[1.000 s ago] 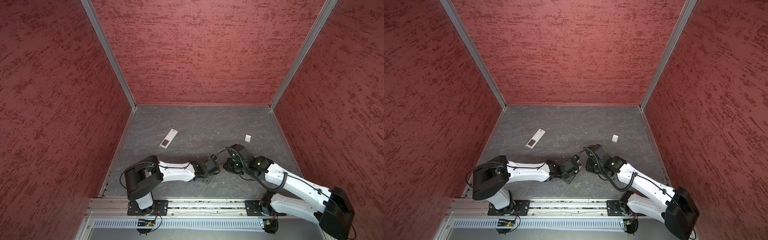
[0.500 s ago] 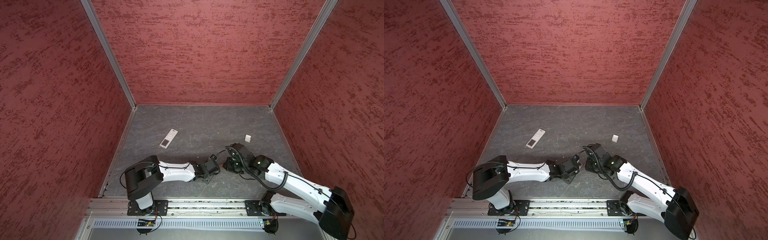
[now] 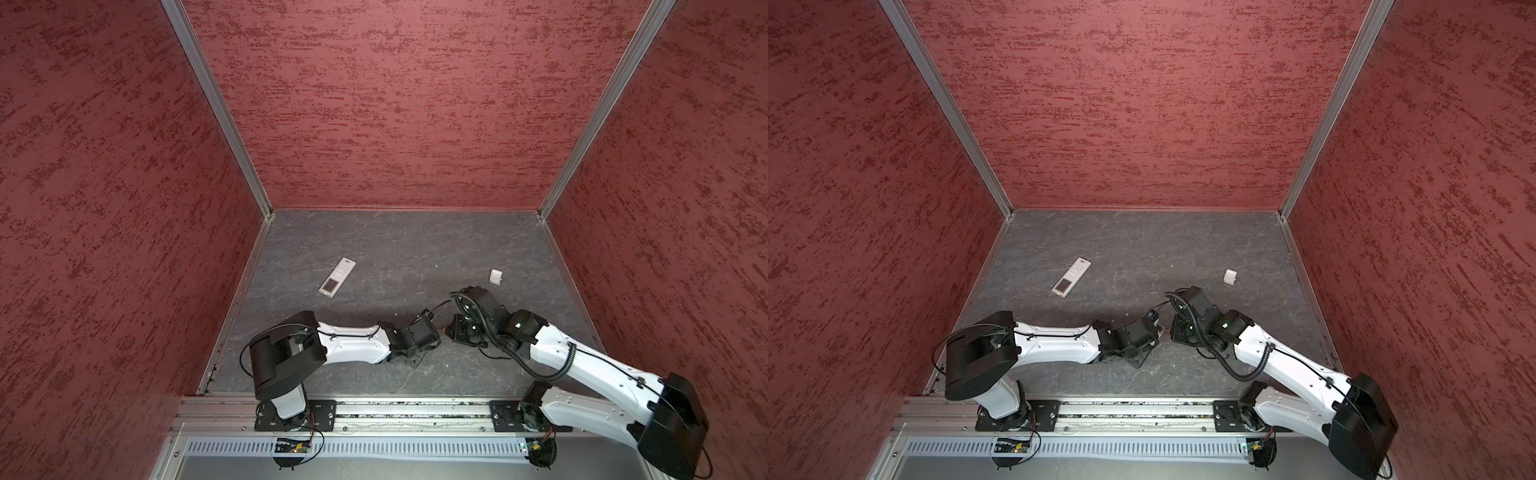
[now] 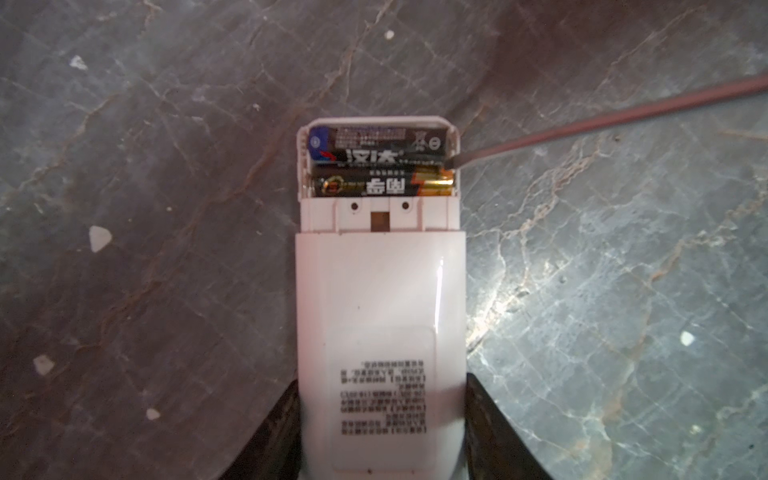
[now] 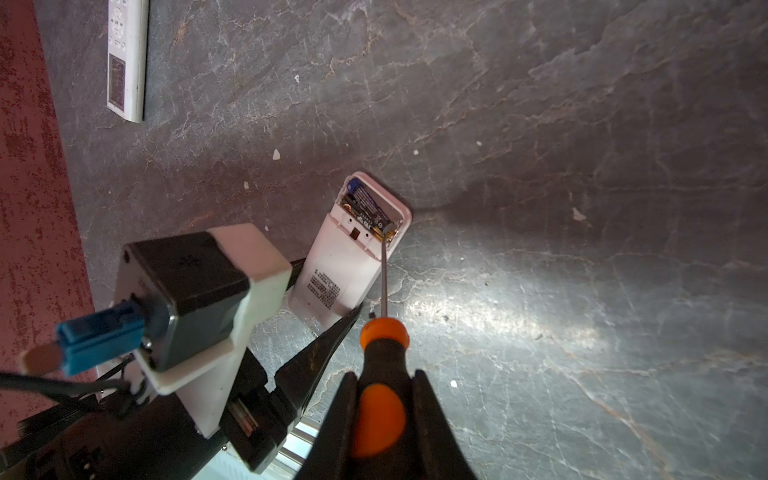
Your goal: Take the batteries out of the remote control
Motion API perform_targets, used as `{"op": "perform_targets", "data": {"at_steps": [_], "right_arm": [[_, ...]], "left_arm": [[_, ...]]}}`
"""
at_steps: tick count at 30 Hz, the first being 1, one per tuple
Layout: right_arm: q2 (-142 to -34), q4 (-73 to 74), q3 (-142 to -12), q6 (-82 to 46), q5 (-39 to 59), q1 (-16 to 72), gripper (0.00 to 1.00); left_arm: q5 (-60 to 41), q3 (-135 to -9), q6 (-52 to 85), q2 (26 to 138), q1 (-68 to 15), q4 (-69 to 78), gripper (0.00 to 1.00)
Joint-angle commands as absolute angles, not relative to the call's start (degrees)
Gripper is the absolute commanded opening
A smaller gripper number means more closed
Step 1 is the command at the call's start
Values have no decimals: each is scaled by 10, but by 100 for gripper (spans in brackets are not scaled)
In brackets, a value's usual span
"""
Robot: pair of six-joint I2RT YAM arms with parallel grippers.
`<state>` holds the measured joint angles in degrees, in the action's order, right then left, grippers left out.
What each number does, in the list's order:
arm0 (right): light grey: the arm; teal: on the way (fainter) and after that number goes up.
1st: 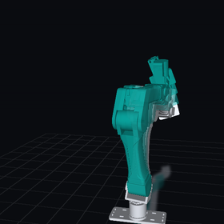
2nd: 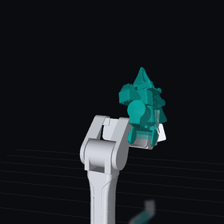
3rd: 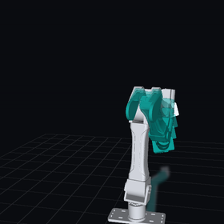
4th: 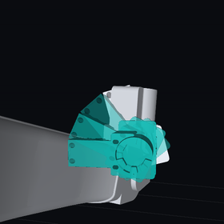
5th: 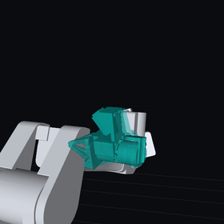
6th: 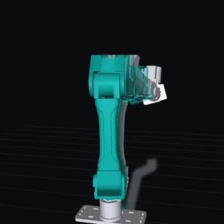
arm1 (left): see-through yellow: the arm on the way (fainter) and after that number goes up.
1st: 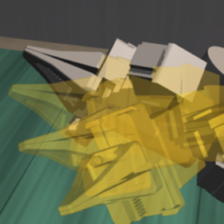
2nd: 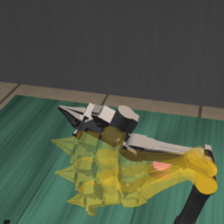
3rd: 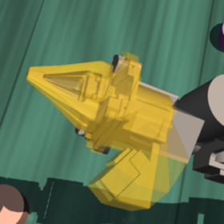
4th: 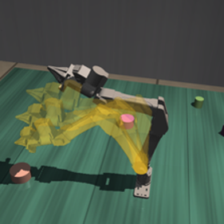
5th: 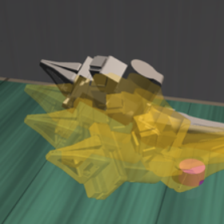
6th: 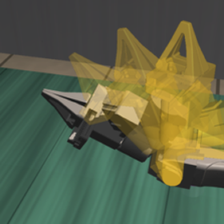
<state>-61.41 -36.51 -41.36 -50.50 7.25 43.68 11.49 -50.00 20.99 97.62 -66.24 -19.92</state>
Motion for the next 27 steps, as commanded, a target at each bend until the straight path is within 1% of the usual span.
{"op": "perform_targets", "data": {"at_steps": [1, 13, 27], "right_arm": [[-611, -286, -456, -499, 66, 439, 0], [-613, -298, -456, -494, 55, 438, 0], [-653, -254, -438, -488, 45, 434, 0]], "left_arm": [[17, -464, 203, 1041, -675, -234, 7], [18, -461, 205, 1041, -675, -232, 7], [24, -450, 214, 1028, -675, -235, 8]]}}
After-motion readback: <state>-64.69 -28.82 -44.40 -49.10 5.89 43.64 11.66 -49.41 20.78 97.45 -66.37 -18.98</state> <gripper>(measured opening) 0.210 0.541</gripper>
